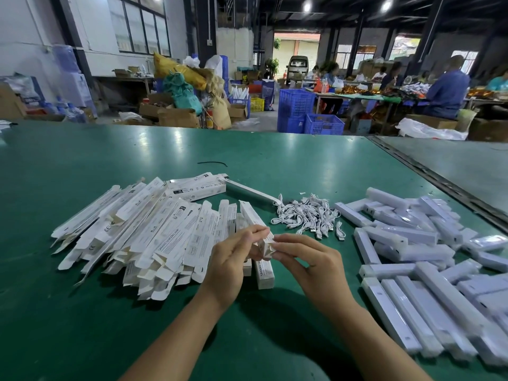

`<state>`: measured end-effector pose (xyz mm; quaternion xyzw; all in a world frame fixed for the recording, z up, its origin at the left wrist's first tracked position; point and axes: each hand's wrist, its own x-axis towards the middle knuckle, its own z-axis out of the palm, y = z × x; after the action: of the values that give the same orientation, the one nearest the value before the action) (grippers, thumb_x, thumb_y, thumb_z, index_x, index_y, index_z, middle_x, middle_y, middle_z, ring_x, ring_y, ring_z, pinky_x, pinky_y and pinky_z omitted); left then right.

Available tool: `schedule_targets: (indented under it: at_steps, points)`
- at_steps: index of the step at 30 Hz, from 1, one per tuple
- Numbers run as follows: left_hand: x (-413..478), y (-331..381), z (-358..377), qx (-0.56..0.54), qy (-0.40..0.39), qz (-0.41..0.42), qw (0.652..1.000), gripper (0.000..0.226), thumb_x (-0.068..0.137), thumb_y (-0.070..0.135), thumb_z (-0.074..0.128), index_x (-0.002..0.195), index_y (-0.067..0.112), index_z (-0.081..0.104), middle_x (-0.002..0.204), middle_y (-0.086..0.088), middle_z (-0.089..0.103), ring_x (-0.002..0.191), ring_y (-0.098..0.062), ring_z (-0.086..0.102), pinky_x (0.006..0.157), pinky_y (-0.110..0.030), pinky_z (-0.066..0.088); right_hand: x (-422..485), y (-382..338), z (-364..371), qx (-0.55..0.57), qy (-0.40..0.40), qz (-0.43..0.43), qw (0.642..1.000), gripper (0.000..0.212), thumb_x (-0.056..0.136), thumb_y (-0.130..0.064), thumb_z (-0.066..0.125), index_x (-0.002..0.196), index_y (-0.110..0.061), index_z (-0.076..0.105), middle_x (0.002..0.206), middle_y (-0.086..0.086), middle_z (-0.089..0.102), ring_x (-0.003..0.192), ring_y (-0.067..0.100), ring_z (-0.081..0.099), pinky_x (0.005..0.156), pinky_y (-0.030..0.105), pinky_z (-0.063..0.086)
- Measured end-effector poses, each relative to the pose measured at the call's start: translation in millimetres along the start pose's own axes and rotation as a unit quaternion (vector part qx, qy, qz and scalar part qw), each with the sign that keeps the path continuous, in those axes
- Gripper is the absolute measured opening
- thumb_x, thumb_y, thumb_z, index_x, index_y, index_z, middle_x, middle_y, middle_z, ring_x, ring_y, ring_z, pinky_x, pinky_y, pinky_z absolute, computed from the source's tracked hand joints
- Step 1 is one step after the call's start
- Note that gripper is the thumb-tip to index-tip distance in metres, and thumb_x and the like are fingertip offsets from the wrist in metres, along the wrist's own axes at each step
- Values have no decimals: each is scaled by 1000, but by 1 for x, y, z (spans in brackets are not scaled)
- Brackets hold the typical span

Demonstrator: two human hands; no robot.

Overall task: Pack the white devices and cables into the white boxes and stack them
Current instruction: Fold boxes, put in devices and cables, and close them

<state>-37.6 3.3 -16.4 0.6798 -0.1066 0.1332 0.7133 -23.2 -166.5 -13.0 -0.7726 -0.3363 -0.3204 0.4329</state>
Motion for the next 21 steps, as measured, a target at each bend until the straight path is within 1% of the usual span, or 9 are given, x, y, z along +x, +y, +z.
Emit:
schedule_targets:
  at_steps: [3,6,10,12,13,15,17,19,21]
  points:
    - [-1,1,0,47,-14,10,999,38,96,39,38,109,31,73,123,18,67,116,-17,63,104,-42,48,0,2,0,-12,8,-2,1000,13,78,-5,78,91,-8,80,98,2,74,87,7,70,80,23,56]
    - [-1,3,-1,74,-35,12,997,38,97,37,38,111,28,72,124,18,66,117,-14,62,107,-43,46,-1,4,-1,-15,3,-1,1000,11,76,-5,79,87,-8,80,94,2,74,82,8,70,76,25,57]
    - [-2,7,-2,91,-55,17,994,38,96,33,38,110,28,73,121,22,67,115,-6,61,103,-32,47,0,5,-2,4,-7,9,1000,7,76,-7,81,81,-11,80,90,-2,73,80,6,69,74,26,56]
    - [-3,8,-3,96,-61,25,993,39,95,30,39,110,22,75,120,18,68,116,-6,61,100,-27,47,0,4,-3,21,-9,22,999,6,75,-13,81,81,-12,79,88,-4,73,79,5,69,73,27,56]
    - [-3,8,-3,100,-63,31,992,39,95,28,40,111,19,75,119,16,69,117,-6,60,99,-23,45,1,3,-3,35,-8,39,999,9,74,-18,80,83,-16,78,87,-7,73,78,4,68,73,27,57]
    - [-4,9,-3,104,-65,41,992,39,95,24,41,111,14,76,118,14,70,119,-3,59,97,-14,42,1,1,-5,62,-8,92,994,24,70,-29,80,93,-31,73,84,-16,73,76,5,69,74,23,56]
    - [-6,10,-2,105,-68,45,991,39,94,22,42,109,11,76,116,13,71,118,-1,59,96,-11,41,1,0,-5,70,-14,125,990,38,67,-35,80,101,-43,64,83,-20,71,77,5,69,78,18,54]
    - [-6,11,-2,115,-75,48,989,38,93,21,44,110,10,76,116,11,71,117,-1,60,96,-12,42,1,0,-4,78,-18,128,989,40,66,-36,80,101,-43,62,81,-20,71,77,7,70,80,20,55]
    - [-6,10,-3,119,-79,48,989,35,91,20,49,111,11,76,118,9,71,118,-3,61,97,-15,45,0,0,-4,95,-19,123,988,39,67,-33,80,101,-39,64,80,-18,71,77,9,70,80,24,57]
